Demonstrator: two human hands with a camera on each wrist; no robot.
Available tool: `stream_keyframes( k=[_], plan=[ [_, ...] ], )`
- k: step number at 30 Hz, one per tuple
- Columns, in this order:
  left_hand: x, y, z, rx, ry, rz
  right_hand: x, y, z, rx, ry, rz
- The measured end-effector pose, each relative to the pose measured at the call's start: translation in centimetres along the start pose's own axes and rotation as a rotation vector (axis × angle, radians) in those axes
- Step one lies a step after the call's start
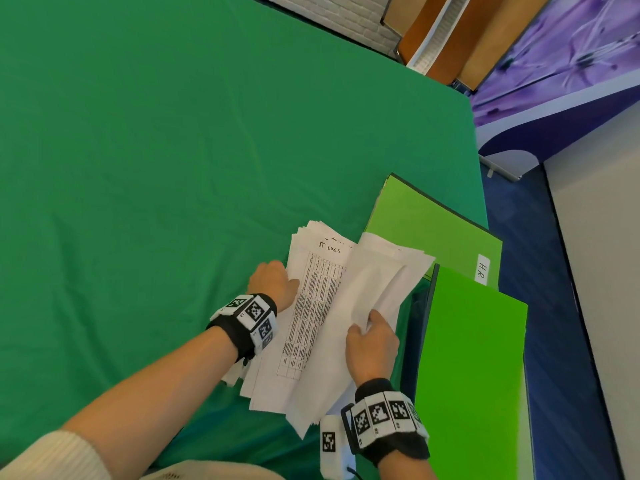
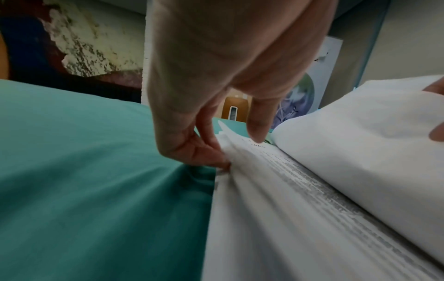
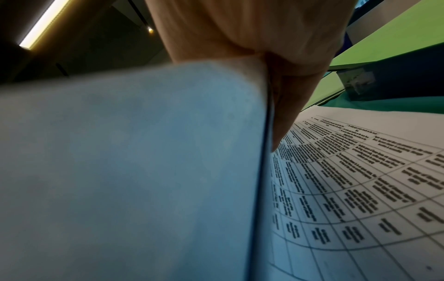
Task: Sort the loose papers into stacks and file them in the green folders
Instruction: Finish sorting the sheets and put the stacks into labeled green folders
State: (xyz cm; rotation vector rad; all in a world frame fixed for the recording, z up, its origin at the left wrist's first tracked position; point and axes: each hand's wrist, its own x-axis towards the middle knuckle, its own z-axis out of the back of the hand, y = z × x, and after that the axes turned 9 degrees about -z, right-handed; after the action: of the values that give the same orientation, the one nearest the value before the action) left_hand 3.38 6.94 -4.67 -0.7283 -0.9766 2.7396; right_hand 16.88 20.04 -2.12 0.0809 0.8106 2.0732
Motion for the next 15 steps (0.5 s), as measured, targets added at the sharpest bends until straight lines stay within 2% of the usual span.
stream_keyframes(
  k=[4,7,9,12,14,15],
  plan=[
    [-1.5,-0.8,-0.1,0.217,-0.161,-0.161,0.0,0.0,-0.1,0.013,0.001,-0.003],
    [-2.5,-1.1,-1.0,0.402,-0.228,-0.312,0.0,0.0,-0.3,0.01,0.004,-0.003],
    [-2.9,-1.2,-1.6,0.31,-0.212,-0.387,0.1,0.0,-0.4,0.024,0.0,-0.009],
    [-3.2,-1.3,-2.5,0.064,-0.117,-0.505,0.1,-0.1,-0.3,0.043,-0.009,-0.017],
    [-3.6,-1.7,-2.9,-0.059,-0.044,-0.487,0.1,-0.2,-0.2,0.044,-0.015,-0.019],
    [-3.6,-1.8,-3.2,-0.148,-0.044,-0.43,0.1,-0.3,-0.2,0.045,-0.017,-0.022]
  ],
)
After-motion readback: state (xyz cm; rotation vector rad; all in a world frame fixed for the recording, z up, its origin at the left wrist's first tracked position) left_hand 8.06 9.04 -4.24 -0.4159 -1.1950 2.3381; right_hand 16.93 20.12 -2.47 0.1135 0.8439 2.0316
